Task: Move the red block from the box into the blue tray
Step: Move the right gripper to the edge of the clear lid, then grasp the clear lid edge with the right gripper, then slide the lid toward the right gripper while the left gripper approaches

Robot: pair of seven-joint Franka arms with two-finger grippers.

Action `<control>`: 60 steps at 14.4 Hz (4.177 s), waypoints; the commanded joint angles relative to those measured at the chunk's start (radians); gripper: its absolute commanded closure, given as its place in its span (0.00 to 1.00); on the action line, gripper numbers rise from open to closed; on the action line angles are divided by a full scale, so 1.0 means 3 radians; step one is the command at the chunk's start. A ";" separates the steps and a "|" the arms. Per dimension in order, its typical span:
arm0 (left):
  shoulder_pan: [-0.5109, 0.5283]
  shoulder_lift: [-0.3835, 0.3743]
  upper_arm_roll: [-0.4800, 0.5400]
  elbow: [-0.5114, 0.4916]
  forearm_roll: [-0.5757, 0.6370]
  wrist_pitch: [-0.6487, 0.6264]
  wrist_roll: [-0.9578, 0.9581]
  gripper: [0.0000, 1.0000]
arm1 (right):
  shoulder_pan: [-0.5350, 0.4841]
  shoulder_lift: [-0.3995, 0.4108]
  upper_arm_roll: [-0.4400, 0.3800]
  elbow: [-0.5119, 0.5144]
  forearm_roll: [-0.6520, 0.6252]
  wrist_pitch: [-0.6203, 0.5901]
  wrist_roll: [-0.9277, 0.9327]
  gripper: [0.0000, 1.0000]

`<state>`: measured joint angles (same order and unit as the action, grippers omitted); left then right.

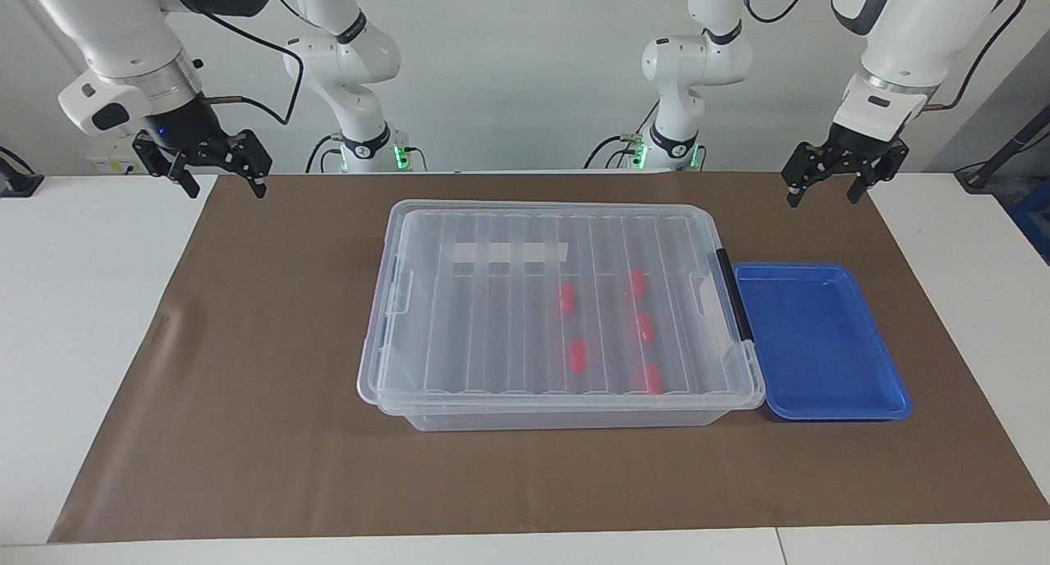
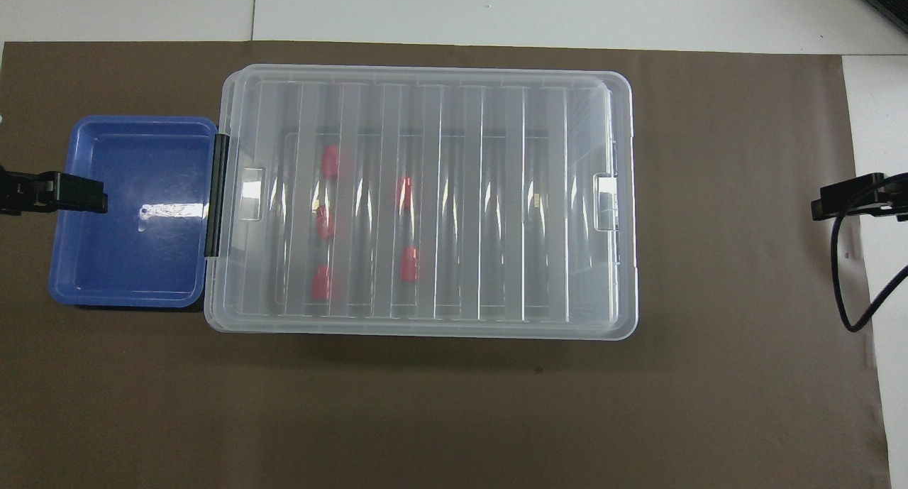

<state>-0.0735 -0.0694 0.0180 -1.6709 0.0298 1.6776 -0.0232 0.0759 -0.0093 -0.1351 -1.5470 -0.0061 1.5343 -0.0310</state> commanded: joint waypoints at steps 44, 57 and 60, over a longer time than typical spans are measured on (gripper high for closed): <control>-0.0051 -0.0152 -0.0004 -0.0229 -0.0289 0.0038 -0.0961 0.00 | 0.0519 0.0384 0.0041 -0.1281 -0.0113 0.1937 0.0395 0.00; -0.0046 -0.0162 0.0001 -0.0239 -0.0437 0.0150 -0.2157 0.00 | 0.0300 0.0338 0.0036 -0.1250 -0.0148 0.1753 0.0379 0.00; -0.0046 -0.0162 0.0001 -0.0280 -0.0437 0.0282 -0.2920 0.00 | 0.0259 0.0333 0.0031 -0.1250 -0.0148 0.1717 0.0374 0.00</control>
<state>-0.0747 -0.0915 0.0089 -1.7130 -0.0860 1.7140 -0.7472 0.1709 0.0985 -0.1263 -1.9120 -0.0220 2.0712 0.0753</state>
